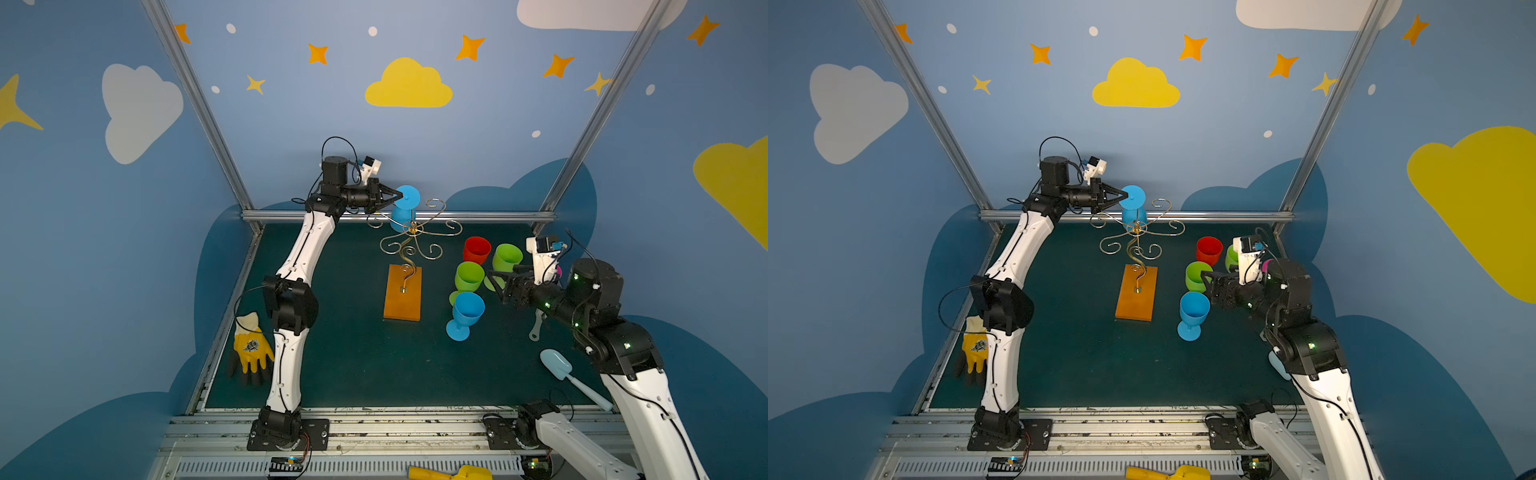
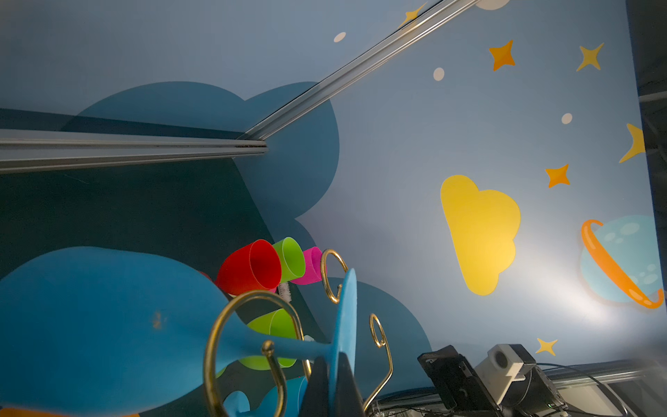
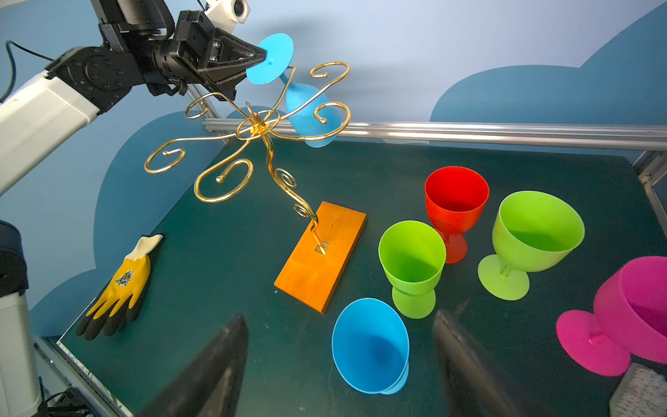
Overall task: Take the wine glass off the wine glass rack
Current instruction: Pick up the wine glass from the wine glass rack.
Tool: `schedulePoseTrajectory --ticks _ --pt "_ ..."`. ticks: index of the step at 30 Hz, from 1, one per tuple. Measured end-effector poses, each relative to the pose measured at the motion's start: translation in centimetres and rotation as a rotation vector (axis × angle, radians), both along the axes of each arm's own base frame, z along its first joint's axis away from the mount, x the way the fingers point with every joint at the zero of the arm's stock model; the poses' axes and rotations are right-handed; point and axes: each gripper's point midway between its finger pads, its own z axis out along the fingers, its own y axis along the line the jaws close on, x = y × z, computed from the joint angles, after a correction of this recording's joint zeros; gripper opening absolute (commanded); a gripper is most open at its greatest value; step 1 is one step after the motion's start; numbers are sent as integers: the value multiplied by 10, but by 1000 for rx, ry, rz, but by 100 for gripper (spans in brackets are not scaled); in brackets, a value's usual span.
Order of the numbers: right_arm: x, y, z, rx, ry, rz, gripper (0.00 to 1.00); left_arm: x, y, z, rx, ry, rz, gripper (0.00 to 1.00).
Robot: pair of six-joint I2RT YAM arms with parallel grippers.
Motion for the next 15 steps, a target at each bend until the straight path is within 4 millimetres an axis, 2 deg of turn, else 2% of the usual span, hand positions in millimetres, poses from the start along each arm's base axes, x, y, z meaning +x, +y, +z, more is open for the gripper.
schedulePoseTrajectory --ticks 9,15 --pt "0 0 0 0 0 0 80 -12 13 14 -2 -10 11 3" --pt "0 0 0 0 0 0 80 -13 32 15 -11 -8 45 3"
